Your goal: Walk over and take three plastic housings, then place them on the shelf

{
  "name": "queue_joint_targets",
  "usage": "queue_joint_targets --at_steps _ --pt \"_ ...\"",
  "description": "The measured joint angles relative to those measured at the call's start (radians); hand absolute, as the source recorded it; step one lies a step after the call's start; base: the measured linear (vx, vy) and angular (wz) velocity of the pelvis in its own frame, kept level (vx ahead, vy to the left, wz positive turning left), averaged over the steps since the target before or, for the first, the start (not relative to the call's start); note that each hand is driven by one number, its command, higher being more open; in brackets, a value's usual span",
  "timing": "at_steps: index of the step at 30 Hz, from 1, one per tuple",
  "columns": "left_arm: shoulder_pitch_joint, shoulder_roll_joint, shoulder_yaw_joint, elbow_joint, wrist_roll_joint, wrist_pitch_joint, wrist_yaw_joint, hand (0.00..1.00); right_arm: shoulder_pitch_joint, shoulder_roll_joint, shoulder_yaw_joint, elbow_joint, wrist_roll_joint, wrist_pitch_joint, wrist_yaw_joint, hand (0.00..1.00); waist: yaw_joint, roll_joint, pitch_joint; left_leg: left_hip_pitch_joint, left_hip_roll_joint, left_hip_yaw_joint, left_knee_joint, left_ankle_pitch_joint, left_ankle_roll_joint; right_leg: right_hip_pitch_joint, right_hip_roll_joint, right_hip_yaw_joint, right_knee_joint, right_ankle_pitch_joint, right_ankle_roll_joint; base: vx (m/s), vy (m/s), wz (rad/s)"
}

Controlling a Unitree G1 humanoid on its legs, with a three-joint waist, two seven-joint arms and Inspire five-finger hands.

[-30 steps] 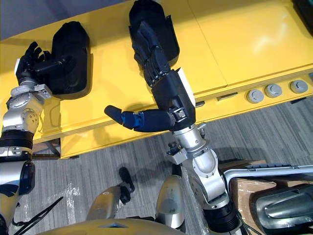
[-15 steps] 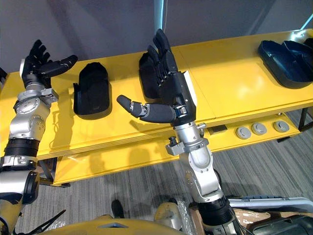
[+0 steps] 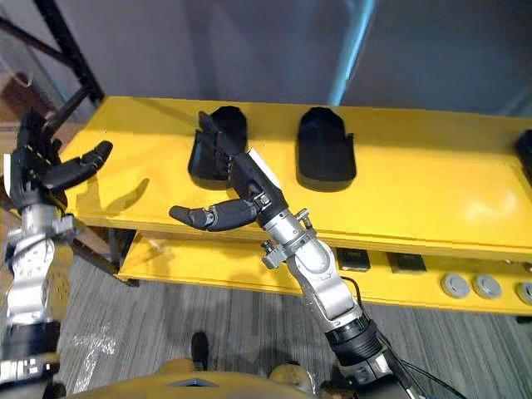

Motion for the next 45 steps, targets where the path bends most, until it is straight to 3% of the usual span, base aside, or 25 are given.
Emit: queue_joint_targets --at_steps 3,7,14,26,32,37,45 --pt "0.073 -0.034 -0.011 -0.045 -0.019 -0.017 -0.067 1.00 -0.003 0.000 0.000 0.000 -0.028 0.000 0.044 1.00 0.008 -0.003 0.001 -0.021 0.003 -0.018 0.000 0.012 0.000 -0.005 0.008 -0.013 -0.012 0.005 -0.009 -0.06 0.002 0.17" --pt "0.076 -0.036 -0.040 -0.072 -0.033 -0.038 -0.147 1.00 -0.005 -0.003 0.000 0.003 -0.028 -0.001 0.070 1.00 0.011 -0.013 0.007 -0.060 0.005 -0.037 0.000 0.026 -0.002 -0.035 0.016 -0.011 -0.012 0.014 -0.014 -0.07 0.006 0.10" --pt "0.076 -0.036 -0.051 -0.094 -0.063 -0.083 -0.162 1.00 -0.005 -0.007 0.000 0.003 -0.033 0.000 0.093 1.00 0.007 -0.034 0.067 -0.074 0.004 -0.037 0.000 0.034 -0.001 -0.057 0.016 0.001 0.001 0.018 -0.016 -0.03 0.006 0.00" --pt "0.038 -0.038 -0.074 -0.117 -0.103 -0.125 -0.159 1.00 -0.035 -0.008 -0.036 0.046 -0.109 0.009 0.056 1.00 -0.003 -0.024 0.184 -0.116 0.006 -0.031 0.033 0.028 0.002 -0.108 0.014 0.019 0.031 0.017 -0.016 0.00 -0.007 -0.03" --pt "0.013 -0.046 -0.083 -0.190 -0.145 -0.127 -0.211 1.00 -0.066 -0.005 -0.069 0.052 -0.146 0.009 0.017 1.00 -0.005 -0.017 0.253 -0.124 0.007 -0.031 0.064 0.019 0.004 -0.119 0.009 0.024 0.059 0.011 -0.025 0.00 -0.003 -0.01" --pt "0.011 -0.069 -0.095 -0.197 -0.145 -0.128 -0.254 1.00 -0.076 0.004 -0.088 0.056 -0.148 0.009 -0.004 1.00 -0.006 -0.003 0.268 -0.134 0.006 -0.031 0.066 0.010 0.001 -0.129 0.007 0.024 0.065 0.009 -0.026 0.00 0.000 0.00" --pt "-0.012 -0.071 -0.112 -0.197 -0.144 -0.128 -0.259 1.00 -0.129 0.024 -0.108 0.088 -0.148 0.009 -0.011 1.00 -0.007 -0.004 0.309 -0.156 0.005 -0.030 0.101 0.006 0.007 -0.152 0.001 0.033 0.095 0.002 -0.032 0.00 -0.002 -0.01"
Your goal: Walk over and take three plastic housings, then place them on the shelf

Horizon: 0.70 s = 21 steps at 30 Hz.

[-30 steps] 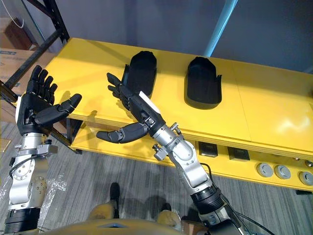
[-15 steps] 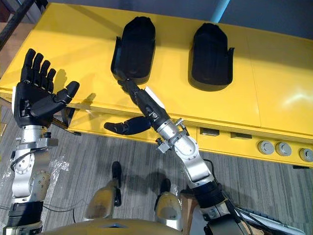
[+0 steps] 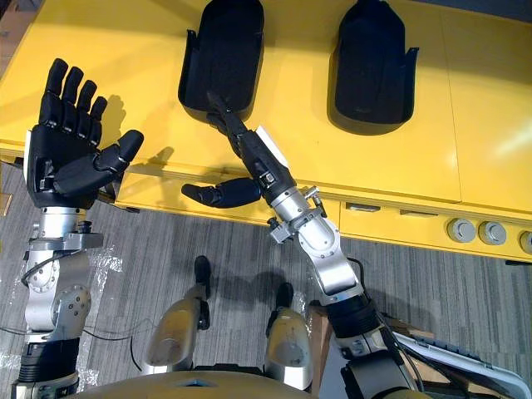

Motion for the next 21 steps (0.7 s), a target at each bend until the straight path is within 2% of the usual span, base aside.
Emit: queue_joint_targets --at_steps 21 --pt "0.001 -0.030 -0.018 0.000 0.000 0.000 -0.026 1.00 -0.041 0.030 0.001 0.036 -0.083 -0.002 -0.071 1.00 -0.002 0.002 0.004 0.000 -0.002 -0.004 -0.001 0.000 0.001 -0.007 -0.005 -0.002 0.031 -0.013 0.003 0.00 0.000 0.00"
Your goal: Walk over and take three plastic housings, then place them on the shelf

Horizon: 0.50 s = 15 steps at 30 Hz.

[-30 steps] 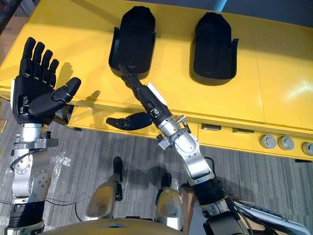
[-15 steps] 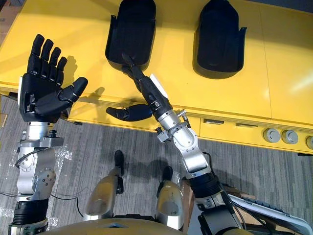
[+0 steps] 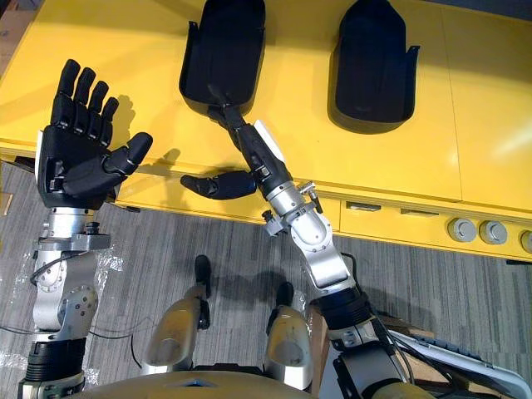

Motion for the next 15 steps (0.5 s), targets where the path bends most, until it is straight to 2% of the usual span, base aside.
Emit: queue_joint_targets --at_steps 5,12,15 --pt "0.002 -0.003 -0.001 0.000 0.000 0.000 -0.001 1.00 -0.025 0.001 -0.001 0.008 -0.030 0.000 -0.006 1.00 -0.006 0.009 0.015 0.001 0.001 -0.006 0.000 -0.001 -0.004 0.000 0.000 -0.007 0.003 -0.006 -0.003 -0.01 -0.008 0.03" --pt "0.007 -0.003 0.000 0.000 0.000 0.000 -0.014 1.00 -0.014 0.006 -0.003 0.004 -0.027 -0.010 0.042 1.00 -0.015 0.008 0.015 0.006 0.001 -0.006 -0.001 0.001 -0.001 0.004 0.000 -0.007 0.000 -0.004 -0.001 0.00 0.000 0.00" --pt "0.031 -0.003 0.001 -0.005 0.002 0.000 -0.031 1.00 0.094 -0.006 -0.014 -0.113 0.015 -0.010 0.077 1.00 -0.017 0.007 0.012 0.034 0.001 0.001 -0.016 0.000 -0.002 0.026 0.002 -0.005 -0.014 -0.003 0.001 0.01 -0.006 -0.03"
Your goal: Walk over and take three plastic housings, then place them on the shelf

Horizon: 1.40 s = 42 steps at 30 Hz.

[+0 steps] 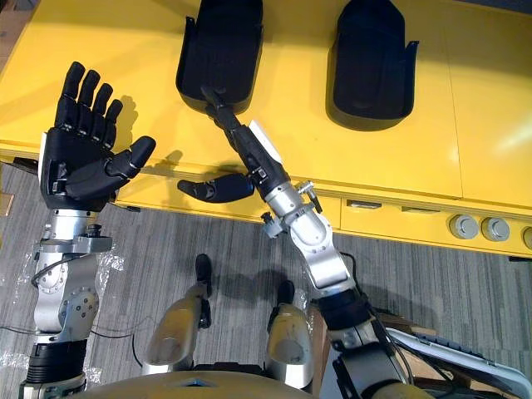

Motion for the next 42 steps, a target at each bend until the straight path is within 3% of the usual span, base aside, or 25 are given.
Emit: queue_joint_targets --at_steps 3,7,9,16,19,21,26,28,31,34,37,38,41,42 --pt "0.056 -0.001 0.002 -0.027 0.000 0.000 -0.015 1.00 0.116 -0.013 -0.030 -0.139 0.076 -0.006 0.032 1.00 -0.003 -0.003 -0.016 0.027 0.000 0.021 -0.022 -0.002 -0.001 0.016 0.002 0.015 -0.021 0.006 0.009 0.06 -0.015 -0.17" --pt "0.104 -0.014 0.001 -0.029 -0.001 0.000 -0.058 1.00 0.222 0.012 -0.102 -0.200 0.164 -0.031 0.037 1.00 -0.015 -0.008 -0.102 0.067 -0.002 0.045 -0.063 -0.001 0.000 0.050 0.007 0.031 -0.064 0.016 0.023 0.11 -0.020 -0.16" --pt "0.132 -0.030 -0.001 -0.038 -0.003 0.000 -0.090 1.00 0.275 0.049 -0.139 -0.211 0.168 -0.043 -0.011 1.00 -0.027 -0.016 -0.170 0.084 -0.001 0.057 -0.082 -0.004 -0.004 0.061 0.011 0.037 -0.092 0.018 0.026 0.09 -0.015 -0.13" --pt "0.137 -0.082 -0.103 -0.069 -0.129 0.008 -0.175 1.00 0.385 0.136 -0.220 -0.211 0.068 -0.032 -0.282 1.00 -0.035 -0.031 -0.228 0.155 0.009 0.163 -0.082 -0.040 -0.015 0.080 0.021 0.136 -0.130 0.037 0.025 0.06 0.001 -0.42" --pt "0.140 -0.082 -0.151 -0.069 -0.130 0.007 -0.163 1.00 0.467 0.173 -0.317 -0.213 0.023 0.017 -0.369 1.00 -0.078 -0.039 -0.241 0.200 0.018 0.270 -0.082 -0.070 -0.023 0.072 0.033 0.243 -0.160 0.064 0.029 0.02 0.028 -1.08" --pt "0.156 -0.080 -0.209 -0.068 -0.124 -0.014 -0.110 1.00 0.567 0.181 -0.428 -0.216 -0.059 0.066 -0.434 1.00 -0.130 -0.041 -0.282 0.222 0.024 0.371 -0.083 -0.100 -0.033 0.044 0.046 0.341 -0.184 0.087 0.034 0.04 0.025 -1.25" --pt "0.146 -0.059 -0.324 -0.066 -0.083 -0.078 0.048 1.00 0.787 0.216 -0.577 -0.225 -0.027 0.078 -0.509 1.00 -0.253 -0.037 -0.315 0.311 0.059 0.560 -0.082 -0.152 -0.078 0.037 0.092 0.510 -0.214 0.118 0.052 0.06 -0.024 -1.17" --pt "0.104 -0.061 -0.372 -0.066 -0.068 -0.088 0.095 1.00 0.887 0.265 -0.584 -0.252 -0.026 0.070 -0.538 1.00 -0.286 -0.031 -0.326 0.324 0.077 0.606 -0.072 -0.168 -0.090 0.027 0.111 0.548 -0.213 0.119 0.053 0.02 -0.067 -0.65" --pt "0.046 -0.073 -0.444 -0.067 -0.066 -0.087 0.110 1.00 0.938 0.308 -0.557 -0.253 -0.025 0.055 -0.564 1.00 -0.300 -0.019 -0.343 0.322 0.092 0.632 -0.072 -0.167 -0.093 0.008 0.132 0.569 -0.210 0.125 0.062 0.00 -0.096 -0.31" --pt "0.037 -0.090 -0.493 -0.067 -0.063 -0.083 0.110 1.00 0.935 0.310 -0.476 -0.257 -0.004 0.030 -0.562 1.00 -0.301 0.002 -0.361 0.317 0.104 0.641 -0.063 -0.167 -0.096 -0.005 0.147 0.574 -0.209 0.128 0.067 -0.01 -0.070 -0.12" --pt "0.058 -0.093 -0.493 -0.068 -0.063 -0.078 0.134 1.00 0.873 0.306 -0.394 -0.257 0.004 0.018 -0.546 1.00 -0.256 0.021 -0.374 0.280 0.107 0.561 0.023 -0.219 -0.090 -0.034 0.171 0.619 -0.183 0.128 0.066 -0.01 -0.054 -0.42" --pt "0.086 -0.092 -0.477 -0.074 -0.063 -0.077 0.174 1.00 0.816 0.288 -0.357 -0.256 0.014 0.018 -0.523 1.00 -0.212 0.022 -0.374 0.223 0.089 0.397 0.116 -0.305 -0.073 -0.053 0.181 0.657 -0.173 0.130 0.064 -0.06 -0.019 -0.66" --pt "0.208 -0.100 -0.426 -0.094 -0.063 -0.072 0.217 1.00 0.710 0.202 -0.268 -0.253 0.017 0.017 -0.503 1.00 -0.155 0.031 -0.367 0.135 0.058 0.159 0.284 -0.426 -0.041 -0.060 0.206 0.694 -0.172 0.131 0.060 -0.08 0.062 -0.53" --pt "0.254 -0.099 -0.407 -0.099 -0.063 -0.068 0.219 1.00 0.673 0.174 -0.243 -0.249 0.043 0.006 -0.503 1.00 -0.128 0.035 -0.366 0.108 0.056 0.119 0.335 -0.455 -0.031 -0.063 0.211 0.692 -0.165 0.133 0.058 -0.06 0.103 -0.05"
